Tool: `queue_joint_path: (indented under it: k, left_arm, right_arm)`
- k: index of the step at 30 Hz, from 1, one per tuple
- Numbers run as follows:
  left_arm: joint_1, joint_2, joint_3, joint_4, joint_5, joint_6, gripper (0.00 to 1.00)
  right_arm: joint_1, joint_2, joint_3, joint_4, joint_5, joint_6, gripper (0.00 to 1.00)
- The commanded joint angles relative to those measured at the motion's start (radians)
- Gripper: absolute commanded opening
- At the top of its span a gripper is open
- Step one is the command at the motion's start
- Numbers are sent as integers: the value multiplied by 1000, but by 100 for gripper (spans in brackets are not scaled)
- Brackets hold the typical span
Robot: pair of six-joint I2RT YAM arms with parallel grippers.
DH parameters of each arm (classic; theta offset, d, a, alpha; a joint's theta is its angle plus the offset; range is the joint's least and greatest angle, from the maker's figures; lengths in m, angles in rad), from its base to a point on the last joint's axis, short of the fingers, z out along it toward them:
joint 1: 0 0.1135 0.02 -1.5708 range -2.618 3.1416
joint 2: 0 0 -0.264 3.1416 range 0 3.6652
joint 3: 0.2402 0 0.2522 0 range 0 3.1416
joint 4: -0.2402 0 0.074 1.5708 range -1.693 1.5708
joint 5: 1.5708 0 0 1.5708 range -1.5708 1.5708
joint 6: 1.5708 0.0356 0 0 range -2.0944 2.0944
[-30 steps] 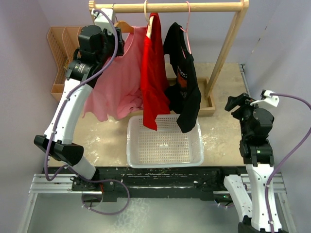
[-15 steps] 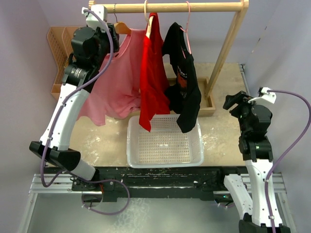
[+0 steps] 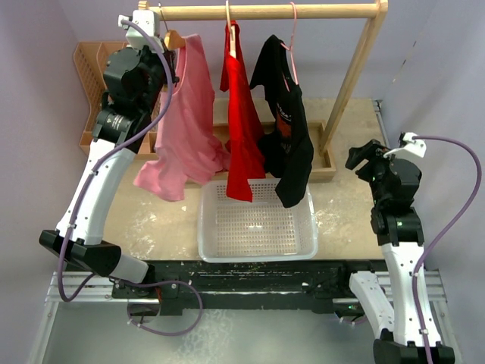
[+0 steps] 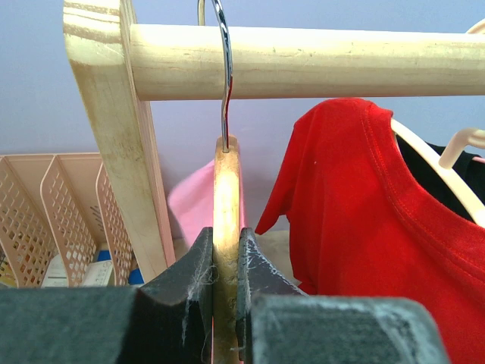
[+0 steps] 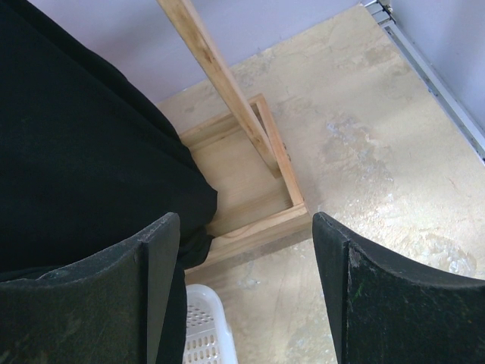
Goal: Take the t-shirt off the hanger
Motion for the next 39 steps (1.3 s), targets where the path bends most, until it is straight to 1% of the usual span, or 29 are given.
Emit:
queue_joint_path:
  k: [1, 6, 8, 12, 13, 18, 23, 28, 29, 33, 35, 39]
  left_arm:
    - [3, -28, 15, 90, -2, 5, 0]
    - [3, -27, 14, 113, 19, 6, 0]
    - [3, -32, 6, 140, 35, 14, 0]
    - [3, -65, -46, 242, 83, 40, 0]
    - [3, -71, -53, 261, 90, 47, 0]
    - [3, -102, -67, 303, 112, 79, 0]
    - [3, -141, -85, 280, 131, 85, 0]
    - [3, -212, -141, 223, 136, 89, 0]
    - [3, -229, -153, 207, 136, 90, 0]
    - [0, -299, -198, 145, 133, 80, 0]
    - [-4, -331, -206, 121, 119, 68, 0]
    - [-5, -368, -189, 16, 105, 40, 0]
  right_arm:
    - [-1, -13, 16, 46, -15, -11, 73]
    - [-1, -29, 9, 46, -14, -12, 73]
    - [-2, -29, 9, 46, -16, -12, 73]
    - [-1, -34, 4, 46, -18, -15, 72]
    - [-1, -37, 2, 71, -18, -16, 72]
    - [-1, -30, 3, 95, -18, -27, 72]
    - [-1, -8, 28, 121, -38, -33, 72]
    - [-1, 18, 77, 151, -71, -51, 69]
    - [-1, 25, 87, 157, -91, -58, 69]
    - [-1, 66, 143, 189, -185, -84, 59]
    - [-1, 89, 180, 207, -236, -87, 56]
    - [0, 143, 236, 259, -341, -73, 57]
